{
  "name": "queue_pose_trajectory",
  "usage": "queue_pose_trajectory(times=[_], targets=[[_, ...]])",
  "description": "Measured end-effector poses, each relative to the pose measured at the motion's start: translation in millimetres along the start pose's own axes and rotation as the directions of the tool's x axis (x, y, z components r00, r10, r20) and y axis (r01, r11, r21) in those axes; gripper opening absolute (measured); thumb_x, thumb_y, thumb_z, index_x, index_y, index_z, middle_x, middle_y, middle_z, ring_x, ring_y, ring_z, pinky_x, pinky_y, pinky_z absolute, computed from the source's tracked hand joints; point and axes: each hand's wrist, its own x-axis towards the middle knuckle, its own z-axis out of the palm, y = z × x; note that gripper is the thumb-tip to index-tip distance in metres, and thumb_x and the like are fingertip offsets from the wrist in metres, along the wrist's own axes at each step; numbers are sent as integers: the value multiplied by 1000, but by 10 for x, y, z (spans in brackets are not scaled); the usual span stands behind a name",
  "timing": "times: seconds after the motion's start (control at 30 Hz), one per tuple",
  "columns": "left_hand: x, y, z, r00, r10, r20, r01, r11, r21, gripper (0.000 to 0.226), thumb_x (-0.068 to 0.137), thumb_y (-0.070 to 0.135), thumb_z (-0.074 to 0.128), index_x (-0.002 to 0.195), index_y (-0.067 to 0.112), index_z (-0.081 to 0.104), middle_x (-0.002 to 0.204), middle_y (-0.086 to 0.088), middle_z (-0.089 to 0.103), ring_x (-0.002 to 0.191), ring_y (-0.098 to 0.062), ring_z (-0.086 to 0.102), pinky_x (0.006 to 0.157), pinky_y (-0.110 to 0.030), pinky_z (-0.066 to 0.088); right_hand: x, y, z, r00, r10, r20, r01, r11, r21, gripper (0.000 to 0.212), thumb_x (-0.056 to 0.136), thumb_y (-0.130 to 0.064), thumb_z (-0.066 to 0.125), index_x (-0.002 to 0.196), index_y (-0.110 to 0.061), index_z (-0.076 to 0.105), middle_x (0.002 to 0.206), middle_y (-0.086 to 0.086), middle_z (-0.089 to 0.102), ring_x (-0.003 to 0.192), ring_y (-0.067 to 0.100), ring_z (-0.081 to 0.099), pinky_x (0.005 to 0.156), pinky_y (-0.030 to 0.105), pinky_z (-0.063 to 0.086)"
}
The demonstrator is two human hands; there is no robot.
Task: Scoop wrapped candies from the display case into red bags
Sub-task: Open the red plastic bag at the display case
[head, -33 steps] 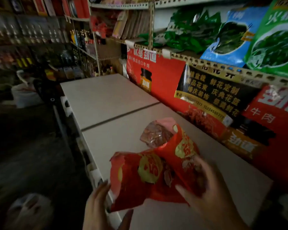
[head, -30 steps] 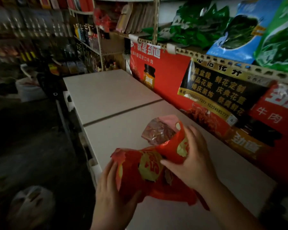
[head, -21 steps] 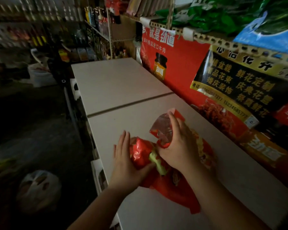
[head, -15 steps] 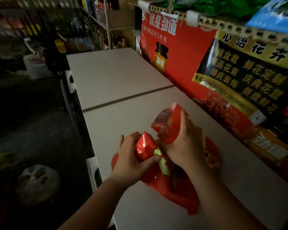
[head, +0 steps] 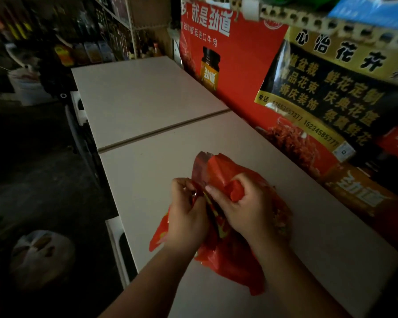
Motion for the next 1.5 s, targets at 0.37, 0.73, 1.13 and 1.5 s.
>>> queue_pose_trajectory(times=[0.37,0.73,1.13,1.5], targets=[[-670,724,-541,994,51,-95,-56,997,-46,42,91,53,60,79,15,75,74,-10,74,68,-26,73,58,-35,57,-502,-899,-42,999,36,24,-40,979,199,44,85,-45,63,63,-14,42,50,1,42,41,8,37,42,31,35],[-2480,635,-1585,742,72,-667,15,992,123,35,87,51,67,65,25,74,56,3,68,50,-4,60,46,-19,45,-1763,-1805,405,750,-448,486,115,812,572,45,87,-42,70,58,-21,44,52,-9,46,44,10,43,44,17,30],[-5373,419,-2153,153,94,-984,127,985,113,32,86,43,69,58,28,67,47,8,57,42,2,50,42,-13,36,-4167,-2742,457,114,-652,749,-138,737,662,33,83,-28,74,64,-12,52,55,7,56,43,8,45,44,36,43],[-8018,14,-2287,-141,91,-986,152,986,70,44,91,25,74,53,26,52,48,9,50,45,-2,46,45,-16,36,-6552,-3416,-112,-119,-752,649,-119,659,742,30,75,-42,67,65,-20,50,50,-9,49,45,4,43,46,18,38]])
